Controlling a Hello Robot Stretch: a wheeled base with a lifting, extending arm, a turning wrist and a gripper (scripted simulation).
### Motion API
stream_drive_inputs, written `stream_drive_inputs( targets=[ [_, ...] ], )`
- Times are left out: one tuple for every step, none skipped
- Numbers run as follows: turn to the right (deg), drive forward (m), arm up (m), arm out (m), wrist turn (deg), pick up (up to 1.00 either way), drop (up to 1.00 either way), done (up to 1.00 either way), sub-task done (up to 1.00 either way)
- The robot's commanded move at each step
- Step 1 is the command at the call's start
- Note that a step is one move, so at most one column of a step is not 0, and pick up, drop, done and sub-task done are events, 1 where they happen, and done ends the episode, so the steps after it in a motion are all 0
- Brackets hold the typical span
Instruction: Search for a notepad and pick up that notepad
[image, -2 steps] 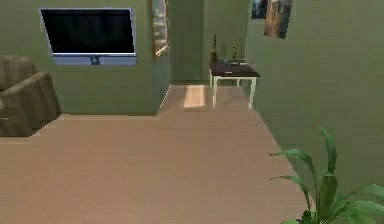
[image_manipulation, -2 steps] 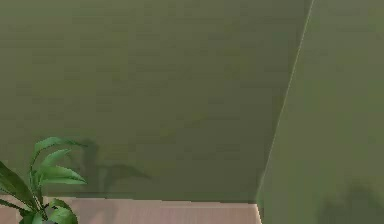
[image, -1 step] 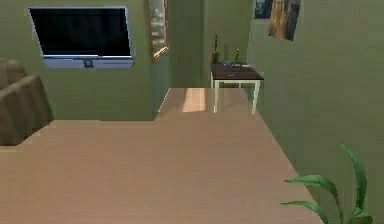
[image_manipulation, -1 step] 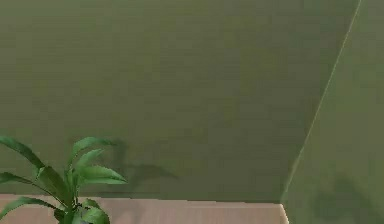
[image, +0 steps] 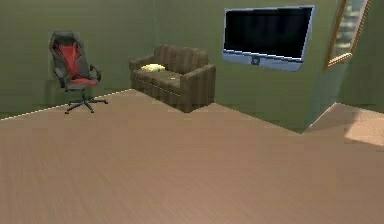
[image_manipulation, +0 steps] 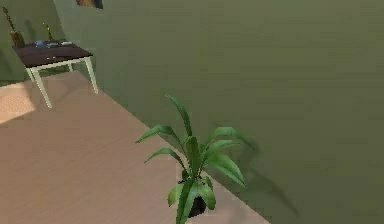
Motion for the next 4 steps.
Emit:
stream_drive_inputs(
  targets=[
    [-3.0, 0.0, 0.0, 0.0, 0.0, 0.0, 0.0, 0.0, 0.0],
    [0.0, 1.0, 0.0, 0.0, 0.0, 0.0, 0.0, 0.0, 0.0],
    [0.0, 1.0, 0.0, 0.0, 0.0, 0.0, 0.0, 0.0, 0.0],
    [0.0, 0.55, 0.0, 0.0, 0.0, 0.0, 0.0, 0.0, 0.0]
  ],
)
